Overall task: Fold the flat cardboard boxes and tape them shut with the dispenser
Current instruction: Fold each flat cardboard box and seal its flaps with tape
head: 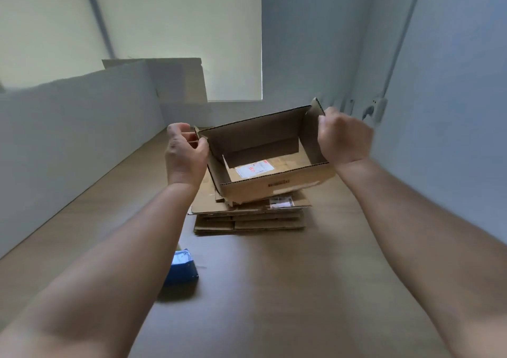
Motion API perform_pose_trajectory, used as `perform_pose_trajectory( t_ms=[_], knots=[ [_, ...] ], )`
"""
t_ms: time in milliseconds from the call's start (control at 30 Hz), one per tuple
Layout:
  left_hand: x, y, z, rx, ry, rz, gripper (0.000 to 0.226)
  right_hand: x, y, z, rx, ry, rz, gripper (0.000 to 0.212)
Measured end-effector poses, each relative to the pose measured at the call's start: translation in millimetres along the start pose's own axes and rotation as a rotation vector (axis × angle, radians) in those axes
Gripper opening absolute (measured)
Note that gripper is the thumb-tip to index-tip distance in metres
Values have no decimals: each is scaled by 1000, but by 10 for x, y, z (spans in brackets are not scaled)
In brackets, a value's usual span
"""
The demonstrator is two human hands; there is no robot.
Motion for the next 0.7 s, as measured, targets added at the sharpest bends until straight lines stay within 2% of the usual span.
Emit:
perform_pose_trajectory(
  t_ms=[200,367,433,567,700],
  knots=[
    [94,-480,8,31,211,139,20,129,-319,-4,-46,-29,313,20],
    [106,-835,376,153,361,285,26,-90,-810,-1,-120,-42,586,12],
    [119,-848,436,162,411,333,30,-161,-937,5,-128,-28,618,13],
    [13,-812,438,179,520,536,33,-280,-1054,-67,-184,-57,643,12],
    [-22,-724,396,192,645,474,29,-395,-1104,-87,-222,-80,735,22]
  ],
)
Point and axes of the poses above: each hand's wrist, its own y-axis towards the middle knuckle, its own x-axis out of the back of the hand, z = x × y, the point moved 7 cm from there along y, towards the middle knuckle, and after that the axes turned 4 degrees about x, right-handed, at the moved point
